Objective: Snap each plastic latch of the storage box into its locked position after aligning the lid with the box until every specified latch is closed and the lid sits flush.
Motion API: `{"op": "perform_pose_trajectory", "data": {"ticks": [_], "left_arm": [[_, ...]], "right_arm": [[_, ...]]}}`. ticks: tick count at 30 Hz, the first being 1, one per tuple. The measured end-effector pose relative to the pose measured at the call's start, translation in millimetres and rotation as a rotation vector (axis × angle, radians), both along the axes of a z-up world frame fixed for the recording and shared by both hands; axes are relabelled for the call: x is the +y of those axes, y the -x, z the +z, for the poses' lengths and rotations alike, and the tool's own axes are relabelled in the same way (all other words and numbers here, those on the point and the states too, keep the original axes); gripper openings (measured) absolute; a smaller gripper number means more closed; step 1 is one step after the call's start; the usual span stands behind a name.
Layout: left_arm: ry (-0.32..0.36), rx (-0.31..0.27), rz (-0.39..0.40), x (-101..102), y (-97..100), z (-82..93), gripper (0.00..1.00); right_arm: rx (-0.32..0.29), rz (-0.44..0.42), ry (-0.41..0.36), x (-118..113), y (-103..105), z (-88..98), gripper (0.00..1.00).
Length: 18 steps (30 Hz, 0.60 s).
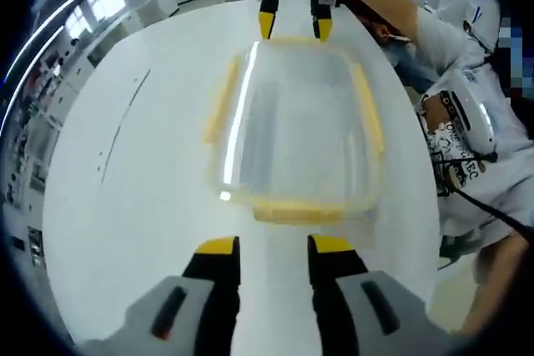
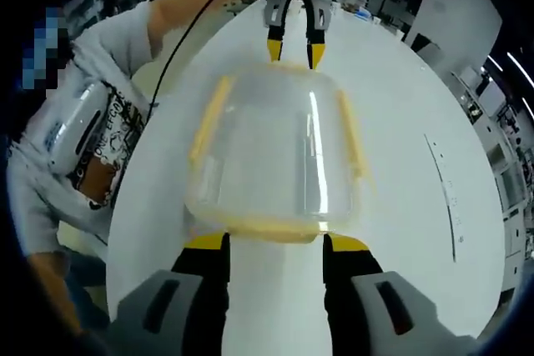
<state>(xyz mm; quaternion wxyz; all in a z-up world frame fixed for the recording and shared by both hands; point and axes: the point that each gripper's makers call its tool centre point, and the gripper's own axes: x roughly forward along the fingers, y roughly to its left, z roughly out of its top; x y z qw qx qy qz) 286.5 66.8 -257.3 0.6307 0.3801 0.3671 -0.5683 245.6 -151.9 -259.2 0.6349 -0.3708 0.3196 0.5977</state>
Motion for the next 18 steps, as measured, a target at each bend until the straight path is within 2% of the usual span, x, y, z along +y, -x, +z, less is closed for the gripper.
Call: {"op": "perform_pose_trajectory", "data": {"ticks": [5,9,12,13,14,16,18], "left_arm": [[0.072,-0.067,0.043,5.3,-14.0,18.3,0.24],[0.136,-0.126,0.046,-4.2,-19.1,39.8,0.13],[0.171,-0.128,-0.017,-31.4,-6.3,53.1,0.01],[0.172,-0.128,-0.026,-34.6,-4.7,53.7,0.00],[0.170,-0.129,-0.053,-47.2,-0.3,56.4,0.00],[0.147,-0.118,-0.111,-65.9,8.5,55.9,0.00],[0.097,-0.068,-0.165,-86.4,21.4,50.1,0.00]], "right_arm": [[-0.014,-0.002,-0.034,-1.4,-3.0,6.1,0.46],[-0.022,-0.008,-0.061,-2.0,-3.4,10.7,0.46],[-0.033,-0.013,-0.102,1.3,-4.1,16.2,0.45],[-0.033,-0.013,-0.112,2.7,-3.4,17.4,0.45],[-0.035,-0.013,-0.118,3.9,-2.5,18.5,0.45],[-0.040,-0.010,-0.120,4.9,-1.8,19.3,0.45],[-0.043,-0.007,-0.123,5.1,-1.7,20.5,0.44]]}}
